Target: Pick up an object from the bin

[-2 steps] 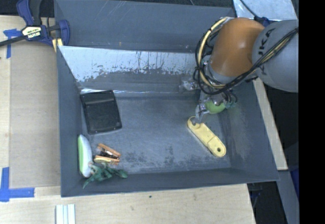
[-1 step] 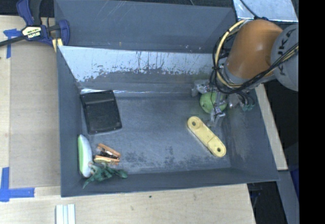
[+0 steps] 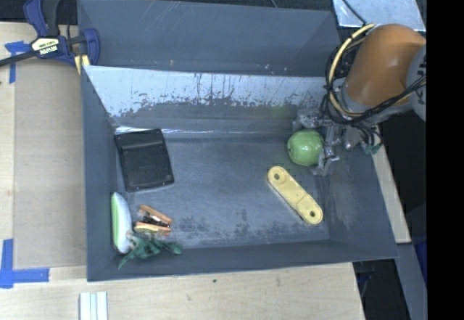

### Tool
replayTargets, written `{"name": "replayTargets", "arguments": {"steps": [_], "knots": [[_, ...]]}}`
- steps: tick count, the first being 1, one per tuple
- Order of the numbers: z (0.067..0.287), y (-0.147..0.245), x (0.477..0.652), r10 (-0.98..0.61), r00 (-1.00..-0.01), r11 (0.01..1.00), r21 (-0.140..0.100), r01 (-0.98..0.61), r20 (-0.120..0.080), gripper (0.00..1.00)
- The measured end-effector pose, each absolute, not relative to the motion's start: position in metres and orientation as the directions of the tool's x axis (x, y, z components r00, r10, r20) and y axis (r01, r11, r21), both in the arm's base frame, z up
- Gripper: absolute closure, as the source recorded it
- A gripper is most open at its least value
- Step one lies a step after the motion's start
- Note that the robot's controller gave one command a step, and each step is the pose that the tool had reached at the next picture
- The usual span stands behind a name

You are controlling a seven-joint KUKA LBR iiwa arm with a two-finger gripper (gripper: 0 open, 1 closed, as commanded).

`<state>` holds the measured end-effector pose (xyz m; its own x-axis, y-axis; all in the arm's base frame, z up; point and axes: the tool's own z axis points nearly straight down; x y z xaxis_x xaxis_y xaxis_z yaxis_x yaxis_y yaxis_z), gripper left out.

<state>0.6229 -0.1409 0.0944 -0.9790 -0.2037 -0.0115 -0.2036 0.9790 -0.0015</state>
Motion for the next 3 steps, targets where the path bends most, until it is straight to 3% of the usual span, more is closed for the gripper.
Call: {"name": "replayTargets", "arguments": {"steps": [1, 2, 3], "knots": [[0.09, -0.134, 0.621, -0.273, -0.962, 0.962, -0.002, -0.273, -0.011, 0.0], [0.209, -0.138, 0.606, -0.242, -0.97, 0.97, -0.001, -0.242, -0.012, 0.0], [0.167, -0.139, 0.615, -0.289, -0.957, 0.957, 0.0, -0.289, -0.009, 0.0]]}}
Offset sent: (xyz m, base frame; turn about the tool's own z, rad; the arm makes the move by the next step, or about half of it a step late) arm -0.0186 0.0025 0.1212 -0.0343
